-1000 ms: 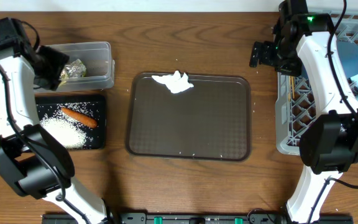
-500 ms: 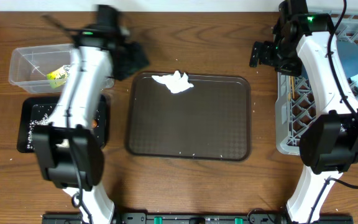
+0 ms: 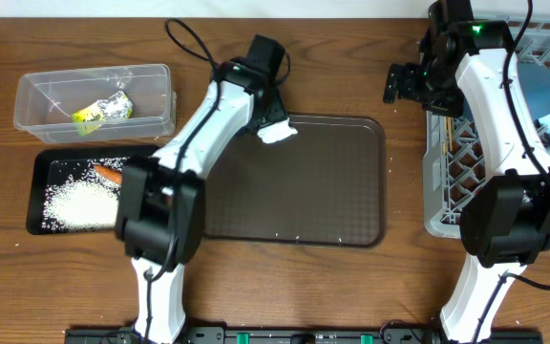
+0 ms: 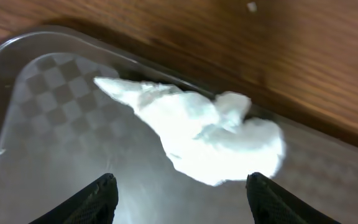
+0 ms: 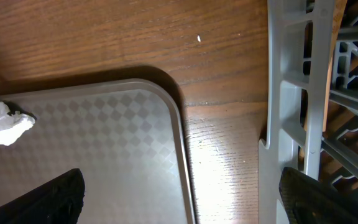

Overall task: Sort waste into correct bins and load items into the dishwasher rack
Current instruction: 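Grasp the white tissue with the left gripper, then carry the tissue to the clear bin and release it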

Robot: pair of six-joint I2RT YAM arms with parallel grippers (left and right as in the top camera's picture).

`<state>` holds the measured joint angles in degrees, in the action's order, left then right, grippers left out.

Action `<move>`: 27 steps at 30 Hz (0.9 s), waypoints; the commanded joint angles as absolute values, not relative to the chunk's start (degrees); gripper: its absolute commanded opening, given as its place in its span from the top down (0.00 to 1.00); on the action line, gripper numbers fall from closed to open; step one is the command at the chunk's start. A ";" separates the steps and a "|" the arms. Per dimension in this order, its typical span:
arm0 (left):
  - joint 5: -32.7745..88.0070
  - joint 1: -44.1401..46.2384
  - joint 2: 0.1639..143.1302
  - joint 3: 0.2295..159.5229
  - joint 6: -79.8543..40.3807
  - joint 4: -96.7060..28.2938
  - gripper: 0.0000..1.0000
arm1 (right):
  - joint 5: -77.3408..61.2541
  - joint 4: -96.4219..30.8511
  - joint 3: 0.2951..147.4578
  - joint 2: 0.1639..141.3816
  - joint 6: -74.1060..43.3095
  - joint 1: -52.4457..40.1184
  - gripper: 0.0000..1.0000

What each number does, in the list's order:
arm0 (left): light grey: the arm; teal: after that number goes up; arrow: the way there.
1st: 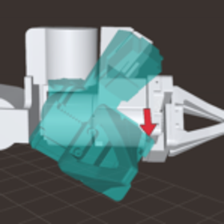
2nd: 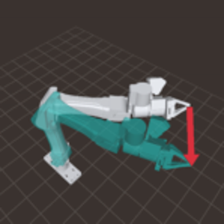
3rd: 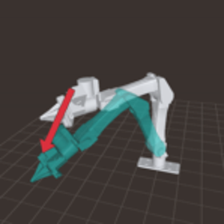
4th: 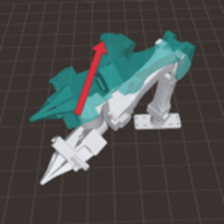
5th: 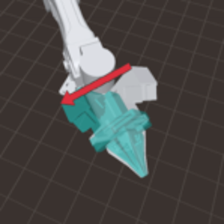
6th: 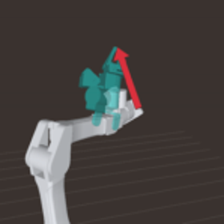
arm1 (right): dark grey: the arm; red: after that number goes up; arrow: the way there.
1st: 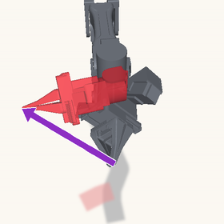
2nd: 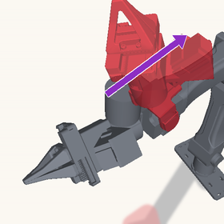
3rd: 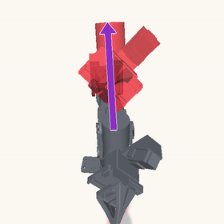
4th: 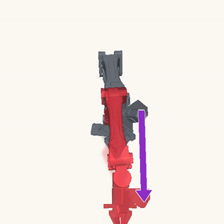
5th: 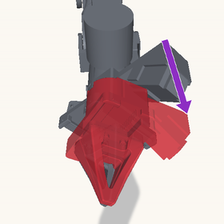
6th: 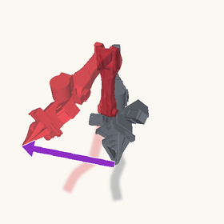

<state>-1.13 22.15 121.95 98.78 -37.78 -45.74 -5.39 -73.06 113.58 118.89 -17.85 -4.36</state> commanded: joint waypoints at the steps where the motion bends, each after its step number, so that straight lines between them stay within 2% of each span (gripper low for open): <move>1: -3.25 22.06 124.22 98.67 -38.87 -44.82 0.31 | -5.41 -73.08 114.26 118.96 -18.81 -4.91 0.01; 11: -1.48 22.83 129.86 98.67 -38.89 -43.70 0.32 | -5.41 -73.08 114.26 118.96 -18.81 -4.93 0.01; 13: -1.50 23.11 130.61 98.67 -38.87 -43.79 0.41 | -5.41 -73.08 114.26 118.96 -18.81 -4.93 0.01; 19: -1.54 23.20 130.21 98.70 -38.85 -44.66 0.91 | -5.41 -73.08 114.26 118.96 -18.81 -4.95 0.01; 20: -1.52 23.18 129.86 98.70 -38.85 -45.10 0.94 | -5.41 -73.08 114.26 118.96 -18.81 -4.95 0.01; 27: -3.07 22.92 122.43 98.96 -35.99 -47.18 0.94 | -5.41 -73.08 114.26 118.96 -18.81 -4.93 0.01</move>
<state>-1.74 22.98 128.07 98.80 -38.09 -46.96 -5.39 -73.06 113.58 118.89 -17.87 -4.36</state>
